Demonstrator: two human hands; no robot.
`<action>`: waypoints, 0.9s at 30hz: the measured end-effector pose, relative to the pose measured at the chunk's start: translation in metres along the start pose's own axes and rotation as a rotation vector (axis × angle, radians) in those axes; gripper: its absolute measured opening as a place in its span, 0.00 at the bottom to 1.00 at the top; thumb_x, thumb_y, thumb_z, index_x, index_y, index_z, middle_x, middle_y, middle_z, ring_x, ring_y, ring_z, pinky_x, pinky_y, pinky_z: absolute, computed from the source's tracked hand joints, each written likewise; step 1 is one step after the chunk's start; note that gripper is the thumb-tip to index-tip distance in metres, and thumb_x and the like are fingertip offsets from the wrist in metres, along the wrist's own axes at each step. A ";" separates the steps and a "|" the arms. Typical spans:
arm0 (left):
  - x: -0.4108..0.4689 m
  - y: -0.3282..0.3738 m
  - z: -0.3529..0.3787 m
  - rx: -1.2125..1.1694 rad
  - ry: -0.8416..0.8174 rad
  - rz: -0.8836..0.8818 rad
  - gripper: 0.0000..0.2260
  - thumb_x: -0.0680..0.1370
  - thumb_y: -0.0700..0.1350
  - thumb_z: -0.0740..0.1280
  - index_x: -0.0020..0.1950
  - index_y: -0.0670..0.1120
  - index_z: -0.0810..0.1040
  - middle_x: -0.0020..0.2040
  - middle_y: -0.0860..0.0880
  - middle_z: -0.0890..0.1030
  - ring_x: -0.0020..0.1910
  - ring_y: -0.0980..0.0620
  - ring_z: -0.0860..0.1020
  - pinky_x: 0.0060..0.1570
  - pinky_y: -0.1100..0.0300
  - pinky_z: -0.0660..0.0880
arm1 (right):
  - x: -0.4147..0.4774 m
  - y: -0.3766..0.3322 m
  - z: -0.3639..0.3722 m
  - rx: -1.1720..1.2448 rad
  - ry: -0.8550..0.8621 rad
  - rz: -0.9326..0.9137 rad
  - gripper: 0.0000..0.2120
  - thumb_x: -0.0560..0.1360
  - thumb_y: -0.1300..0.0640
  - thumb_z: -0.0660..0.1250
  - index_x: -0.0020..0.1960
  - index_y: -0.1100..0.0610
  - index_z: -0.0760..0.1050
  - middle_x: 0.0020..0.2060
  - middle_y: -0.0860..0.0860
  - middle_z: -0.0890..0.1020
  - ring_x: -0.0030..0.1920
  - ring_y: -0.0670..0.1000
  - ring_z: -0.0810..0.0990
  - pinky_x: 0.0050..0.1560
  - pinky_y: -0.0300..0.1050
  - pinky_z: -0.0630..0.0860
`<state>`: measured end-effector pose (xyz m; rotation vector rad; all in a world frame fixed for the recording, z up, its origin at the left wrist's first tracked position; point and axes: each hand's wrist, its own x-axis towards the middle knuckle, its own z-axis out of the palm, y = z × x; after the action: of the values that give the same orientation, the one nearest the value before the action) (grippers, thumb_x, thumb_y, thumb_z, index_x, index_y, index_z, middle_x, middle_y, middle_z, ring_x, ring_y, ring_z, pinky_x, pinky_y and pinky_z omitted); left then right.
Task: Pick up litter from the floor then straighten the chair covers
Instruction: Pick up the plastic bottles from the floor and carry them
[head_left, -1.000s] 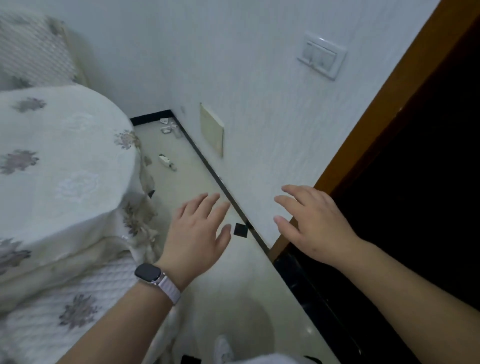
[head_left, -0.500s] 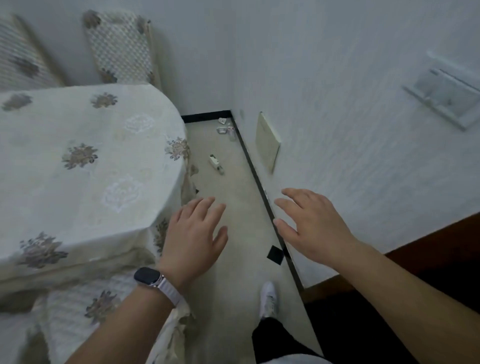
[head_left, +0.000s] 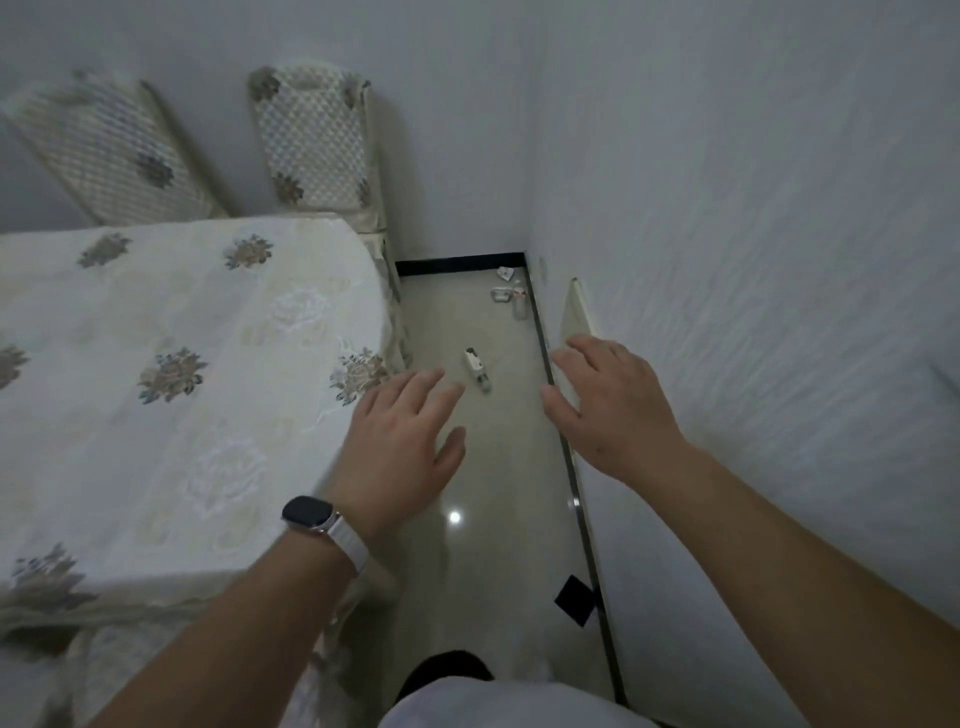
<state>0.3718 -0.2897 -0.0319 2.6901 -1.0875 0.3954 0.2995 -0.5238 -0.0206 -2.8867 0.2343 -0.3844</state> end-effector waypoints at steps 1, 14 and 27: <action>0.011 -0.003 0.003 0.005 -0.010 -0.006 0.20 0.76 0.54 0.60 0.65 0.49 0.76 0.66 0.47 0.77 0.65 0.44 0.72 0.62 0.46 0.70 | 0.009 0.004 0.002 0.000 0.011 -0.016 0.25 0.77 0.42 0.52 0.63 0.56 0.75 0.63 0.54 0.76 0.61 0.57 0.74 0.60 0.54 0.70; 0.179 -0.096 0.114 -0.087 -0.061 -0.128 0.21 0.75 0.54 0.59 0.64 0.48 0.77 0.64 0.46 0.78 0.62 0.43 0.75 0.60 0.47 0.71 | 0.197 0.072 0.079 -0.073 -0.084 -0.025 0.23 0.76 0.43 0.56 0.62 0.56 0.77 0.62 0.55 0.78 0.60 0.58 0.76 0.59 0.54 0.72; 0.386 -0.205 0.190 -0.151 -0.082 -0.141 0.19 0.74 0.52 0.64 0.63 0.48 0.76 0.63 0.46 0.78 0.61 0.42 0.74 0.59 0.46 0.71 | 0.412 0.112 0.121 -0.127 -0.111 0.008 0.25 0.76 0.43 0.56 0.63 0.57 0.77 0.63 0.57 0.77 0.62 0.59 0.75 0.61 0.56 0.71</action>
<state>0.8149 -0.4503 -0.1048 2.6472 -0.9019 0.1725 0.7110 -0.6842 -0.0629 -3.0192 0.2604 -0.2144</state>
